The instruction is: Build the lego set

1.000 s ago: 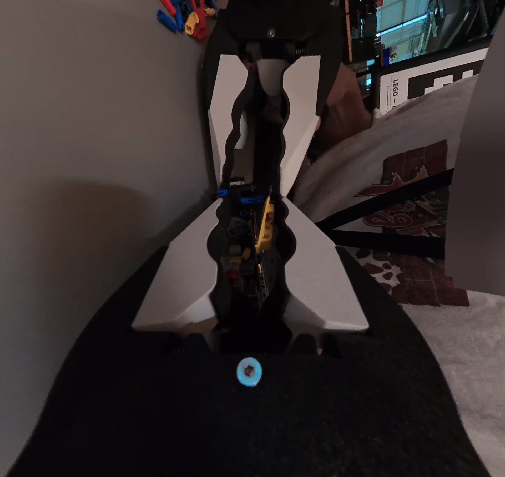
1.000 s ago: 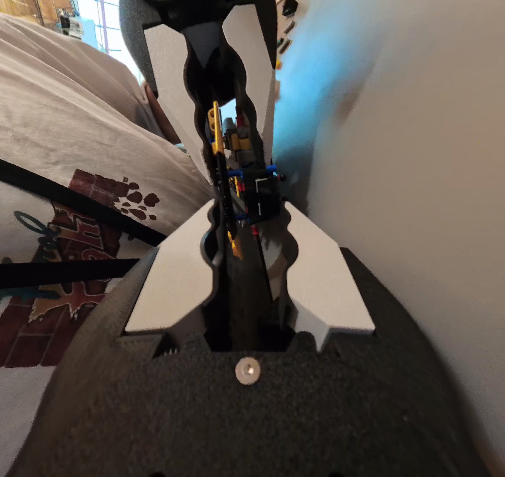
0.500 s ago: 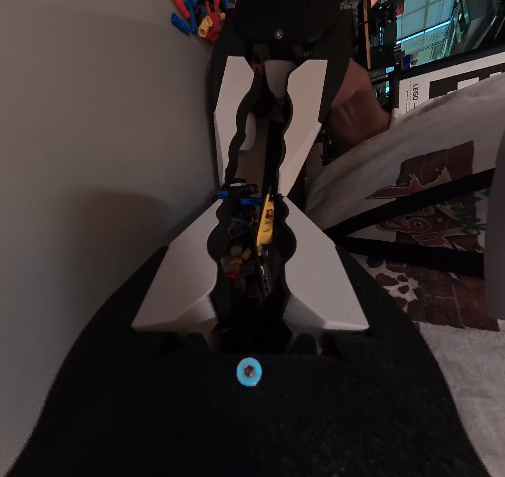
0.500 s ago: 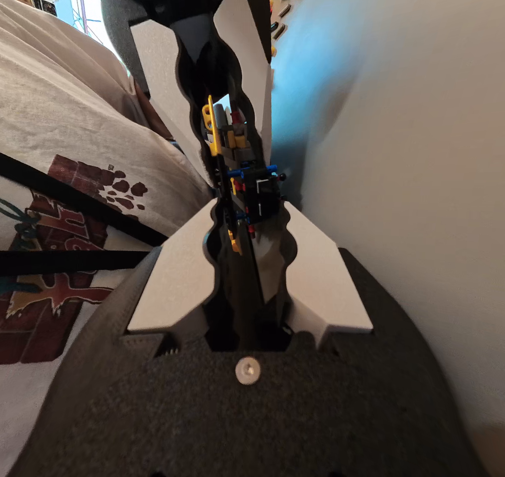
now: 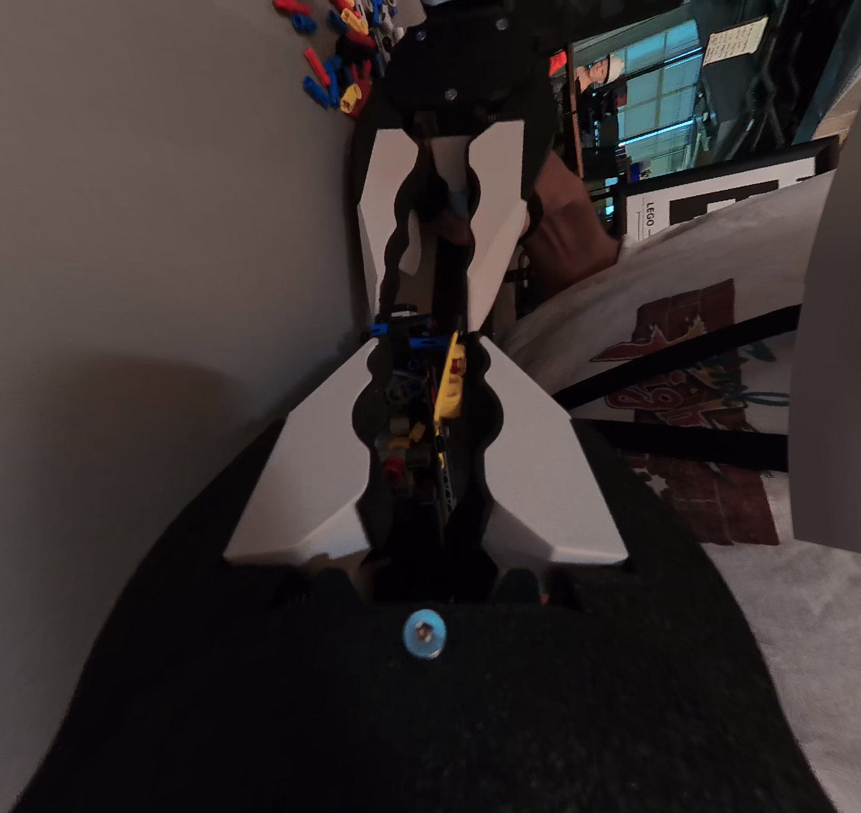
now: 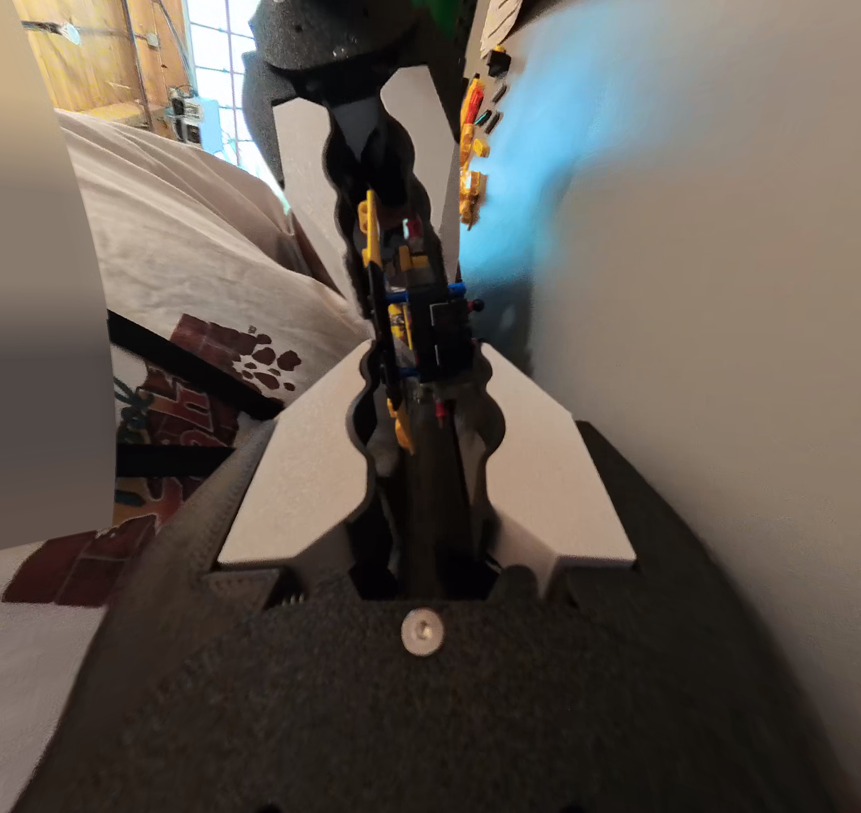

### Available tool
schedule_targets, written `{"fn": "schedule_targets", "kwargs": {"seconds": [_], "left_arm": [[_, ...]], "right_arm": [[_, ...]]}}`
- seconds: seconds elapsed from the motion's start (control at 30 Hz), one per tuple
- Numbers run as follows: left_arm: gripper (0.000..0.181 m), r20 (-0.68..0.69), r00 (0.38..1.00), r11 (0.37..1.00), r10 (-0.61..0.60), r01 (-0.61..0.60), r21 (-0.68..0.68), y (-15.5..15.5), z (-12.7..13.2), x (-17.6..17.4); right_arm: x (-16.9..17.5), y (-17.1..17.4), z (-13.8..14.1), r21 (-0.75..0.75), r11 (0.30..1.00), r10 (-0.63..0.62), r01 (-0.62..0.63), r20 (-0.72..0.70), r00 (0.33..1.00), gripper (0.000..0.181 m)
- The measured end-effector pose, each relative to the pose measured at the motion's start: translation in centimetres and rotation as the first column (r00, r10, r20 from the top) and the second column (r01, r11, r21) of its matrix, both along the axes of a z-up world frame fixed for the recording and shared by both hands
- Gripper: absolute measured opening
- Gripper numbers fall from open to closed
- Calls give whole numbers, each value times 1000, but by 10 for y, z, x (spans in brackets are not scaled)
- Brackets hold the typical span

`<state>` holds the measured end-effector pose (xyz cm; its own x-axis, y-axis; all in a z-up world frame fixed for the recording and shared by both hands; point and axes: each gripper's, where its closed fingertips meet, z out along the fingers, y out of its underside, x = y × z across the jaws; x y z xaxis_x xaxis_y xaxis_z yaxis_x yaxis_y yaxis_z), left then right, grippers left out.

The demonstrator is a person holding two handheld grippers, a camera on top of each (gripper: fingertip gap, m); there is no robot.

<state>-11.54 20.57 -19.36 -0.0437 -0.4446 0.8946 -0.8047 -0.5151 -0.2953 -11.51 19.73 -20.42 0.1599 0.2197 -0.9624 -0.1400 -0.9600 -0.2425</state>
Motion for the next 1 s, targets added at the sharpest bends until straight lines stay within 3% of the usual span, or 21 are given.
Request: {"fn": "schedule_targets", "kwargs": {"seconds": [0.17, 0.27, 0.33, 0.37, 0.47, 0.6, 0.87, 1.0], "left_arm": [[30, -19, 1000, 1000, 6, -5, 24, 0, -8, -1], [30, -30, 1000, 999, 5, -4, 37, -1, -9, -1], [30, -30, 1000, 999, 1, 0, 41, -2, -9, 0], [30, -31, 1000, 999, -3, 4, 42, -2, -9, 0], [30, -47, 999, 998, -13, 16, 60, -4, -14, 0], [30, -56, 998, 997, -9, 13, 71, -5, -14, 1], [29, -74, 997, 997, -22, 27, 67, -10, -19, 3], [29, -74, 997, 999, -31, 34, 42, -11, -20, 3]], "right_arm": [[7, 8, -8, 159, 987, -68, 37, 194, 979, 38], [16, 19, 8, 315, 946, -154, 72, 243, 958, 38], [6, 12, 18, 435, 900, -122, -9, 271, 955, 30], [0, 9, 16, 461, 886, -96, -56, 300, 949, 35], [-7, 6, 13, 486, 865, -66, -122, 352, 934, 44], [-6, 7, 10, 516, 831, -85, -207, 485, 871, 34], [-6, 4, -4, 450, 837, -45, -311, 623, 781, 18], [-7, 2, -4, 409, 869, -7, -279, 573, 819, 17]]}}
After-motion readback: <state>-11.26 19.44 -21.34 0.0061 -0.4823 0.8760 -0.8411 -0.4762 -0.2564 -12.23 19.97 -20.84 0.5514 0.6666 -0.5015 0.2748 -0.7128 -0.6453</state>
